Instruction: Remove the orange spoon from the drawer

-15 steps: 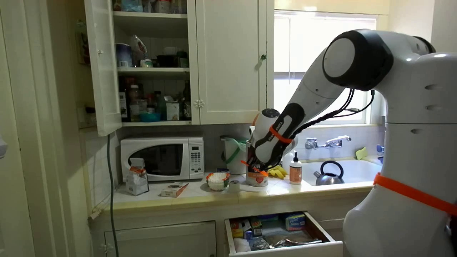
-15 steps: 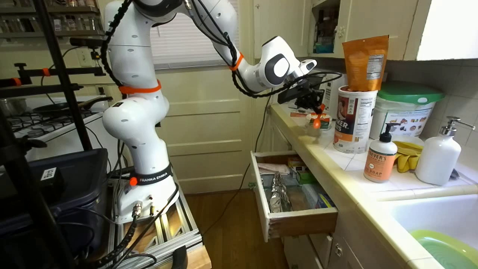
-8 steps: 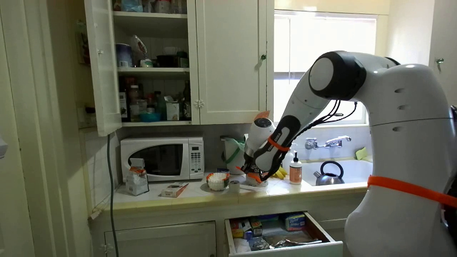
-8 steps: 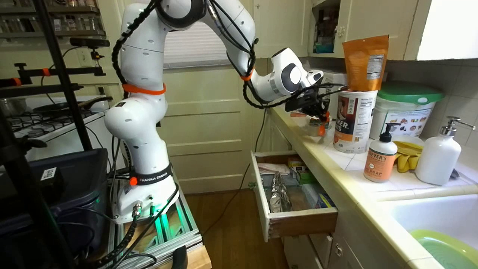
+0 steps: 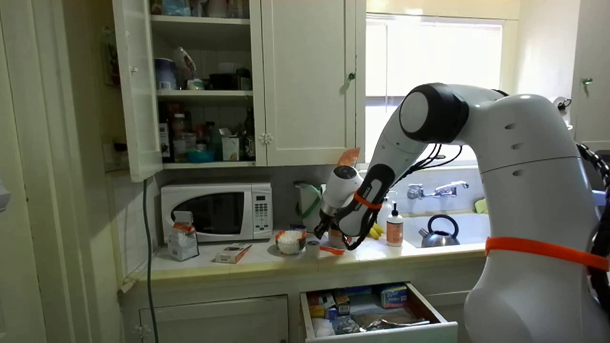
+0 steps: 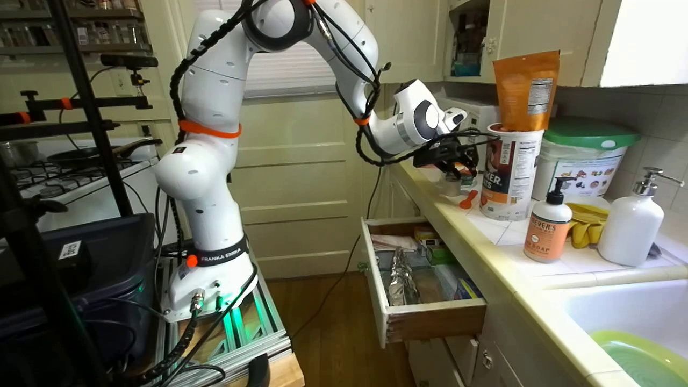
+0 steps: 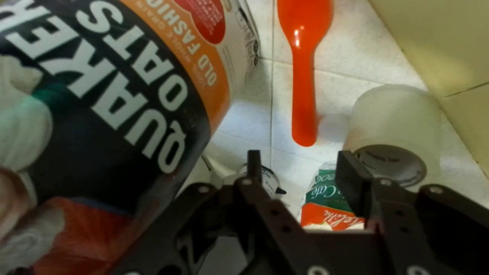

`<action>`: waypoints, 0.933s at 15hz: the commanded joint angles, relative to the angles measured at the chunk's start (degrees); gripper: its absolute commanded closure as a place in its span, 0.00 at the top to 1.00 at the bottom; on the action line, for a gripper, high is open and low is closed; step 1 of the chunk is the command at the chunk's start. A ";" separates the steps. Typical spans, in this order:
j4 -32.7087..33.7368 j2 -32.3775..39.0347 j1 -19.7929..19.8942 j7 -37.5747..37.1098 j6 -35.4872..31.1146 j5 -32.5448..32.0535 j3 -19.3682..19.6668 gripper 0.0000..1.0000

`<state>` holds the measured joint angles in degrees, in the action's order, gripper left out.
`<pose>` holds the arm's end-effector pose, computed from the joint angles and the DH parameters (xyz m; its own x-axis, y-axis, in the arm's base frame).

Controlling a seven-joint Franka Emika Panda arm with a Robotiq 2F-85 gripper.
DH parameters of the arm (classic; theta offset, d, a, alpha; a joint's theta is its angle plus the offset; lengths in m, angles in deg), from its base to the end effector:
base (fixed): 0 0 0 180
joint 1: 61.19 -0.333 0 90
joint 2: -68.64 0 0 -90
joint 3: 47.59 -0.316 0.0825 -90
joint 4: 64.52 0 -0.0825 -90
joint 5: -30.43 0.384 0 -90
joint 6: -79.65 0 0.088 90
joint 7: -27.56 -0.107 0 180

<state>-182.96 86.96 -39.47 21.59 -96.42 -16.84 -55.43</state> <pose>0.6132 -0.0954 0.3433 0.7305 0.4722 0.4934 0.2703 -0.8633 0.4261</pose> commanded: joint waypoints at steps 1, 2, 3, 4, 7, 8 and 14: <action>-3.89 -3.38 0.19 -0.69 1.65 0.80 -0.37 0.84; -6.74 -5.75 -4.56 4.14 2.51 8.26 4.11 0.93; -8.47 -7.34 -4.94 4.54 3.09 10.66 4.41 0.99; -10.45 -9.24 0.46 3.86 5.72 10.33 -1.24 1.00; -18.58 -16.71 5.57 14.34 12.88 25.99 -9.51 1.00; -20.12 -18.49 7.62 16.93 16.27 30.58 -12.65 1.00; -21.85 -32.16 -3.16 24.79 46.24 42.21 3.95 1.00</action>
<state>-203.04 61.83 -37.67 45.78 -61.37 25.17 -61.19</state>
